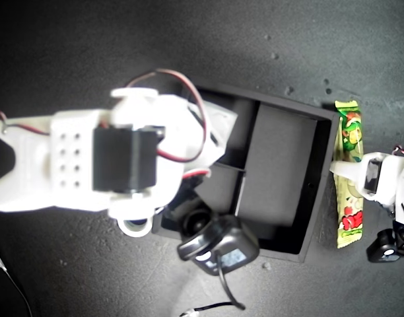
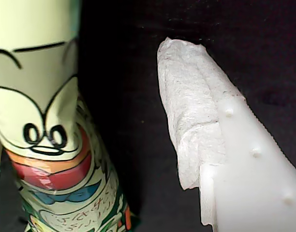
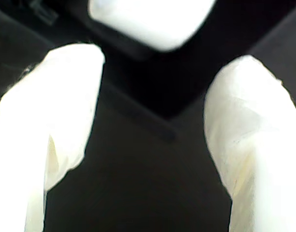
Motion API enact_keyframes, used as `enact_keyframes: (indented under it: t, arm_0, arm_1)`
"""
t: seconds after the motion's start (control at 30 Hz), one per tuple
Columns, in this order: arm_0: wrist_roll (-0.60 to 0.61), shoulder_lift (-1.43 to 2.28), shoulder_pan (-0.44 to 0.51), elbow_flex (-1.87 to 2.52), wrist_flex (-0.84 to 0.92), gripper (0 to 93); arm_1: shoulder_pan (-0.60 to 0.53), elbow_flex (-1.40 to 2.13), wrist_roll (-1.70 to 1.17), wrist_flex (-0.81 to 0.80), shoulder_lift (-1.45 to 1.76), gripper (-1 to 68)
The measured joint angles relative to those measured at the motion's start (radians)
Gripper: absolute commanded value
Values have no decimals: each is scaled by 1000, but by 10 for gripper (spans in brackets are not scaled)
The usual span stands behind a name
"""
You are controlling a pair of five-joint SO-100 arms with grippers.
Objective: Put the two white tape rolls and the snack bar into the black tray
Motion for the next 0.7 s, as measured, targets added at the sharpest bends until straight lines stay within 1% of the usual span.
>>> enact_keyframes:
  t: [0.03, 0.1, 0.23, 0.33, 0.43, 0.57, 0.63, 0.7]
  arm_0:
    - [-8, 14, 8, 6, 0, 148]
    - [-18, 34, 31, 8, 0, 141]
    - [-49, 104, 69, 38, 0, 132]
    - [-106, 216, 81, 146, 0, 135]
    - [-186, 348, 92, 304, 0, 142]
    - [-284, 502, 143, 548, 0, 147]
    - [-331, 578, 152, 696, -9, 154]
    - [-368, 667, 158, 864, -80, 157]
  arm_1:
    - [0, 6, 0, -11, -2, 103]
    - [3, 23, 0, -37, -2, 3]
    - [12, 38, 8, -69, 0, -2]
    - [12, 17, 18, -43, 0, -3]
    - [12, -92, 25, 95, -5, -3]
    - [21, -341, 52, 353, -5, -3]
    - [15, -491, 66, 503, -5, -3]
    - [9, -627, 86, 601, -5, -3]
